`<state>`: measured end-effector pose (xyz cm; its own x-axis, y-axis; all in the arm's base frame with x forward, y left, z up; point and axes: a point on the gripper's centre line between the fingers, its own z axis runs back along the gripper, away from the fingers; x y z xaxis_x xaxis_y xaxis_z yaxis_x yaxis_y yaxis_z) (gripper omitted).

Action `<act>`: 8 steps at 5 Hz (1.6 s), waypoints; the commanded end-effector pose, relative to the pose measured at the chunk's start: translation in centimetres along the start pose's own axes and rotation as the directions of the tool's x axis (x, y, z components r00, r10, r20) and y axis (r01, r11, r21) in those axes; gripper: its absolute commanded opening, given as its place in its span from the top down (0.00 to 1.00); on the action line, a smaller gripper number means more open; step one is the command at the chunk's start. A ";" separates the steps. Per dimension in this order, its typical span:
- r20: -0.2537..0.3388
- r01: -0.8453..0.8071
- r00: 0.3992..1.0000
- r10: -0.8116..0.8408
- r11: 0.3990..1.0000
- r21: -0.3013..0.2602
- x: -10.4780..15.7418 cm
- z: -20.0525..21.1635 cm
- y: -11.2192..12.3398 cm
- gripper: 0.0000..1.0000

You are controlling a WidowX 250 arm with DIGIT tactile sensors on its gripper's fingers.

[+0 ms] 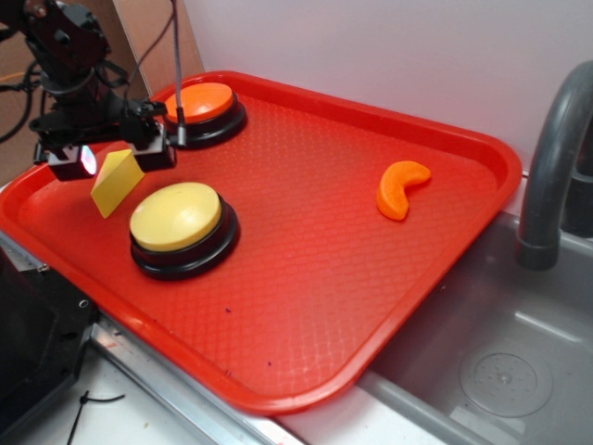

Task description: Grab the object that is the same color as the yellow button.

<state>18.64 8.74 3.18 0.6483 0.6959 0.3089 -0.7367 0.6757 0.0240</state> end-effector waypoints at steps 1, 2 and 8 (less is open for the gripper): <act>0.019 -0.027 0.999 0.027 1.000 -0.011 0.9 -1.0 0.7 0.95; -0.002 -0.031 1.000 0.031 0.999 -0.023 1.0 -1.0 0.8 1.00; -0.114 0.509 0.826 -0.552 0.818 -0.268 3.5 14.3 -12.0 1.00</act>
<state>26.80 -0.98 15.75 0.9691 0.2327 0.0819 -0.2271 0.9712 -0.0727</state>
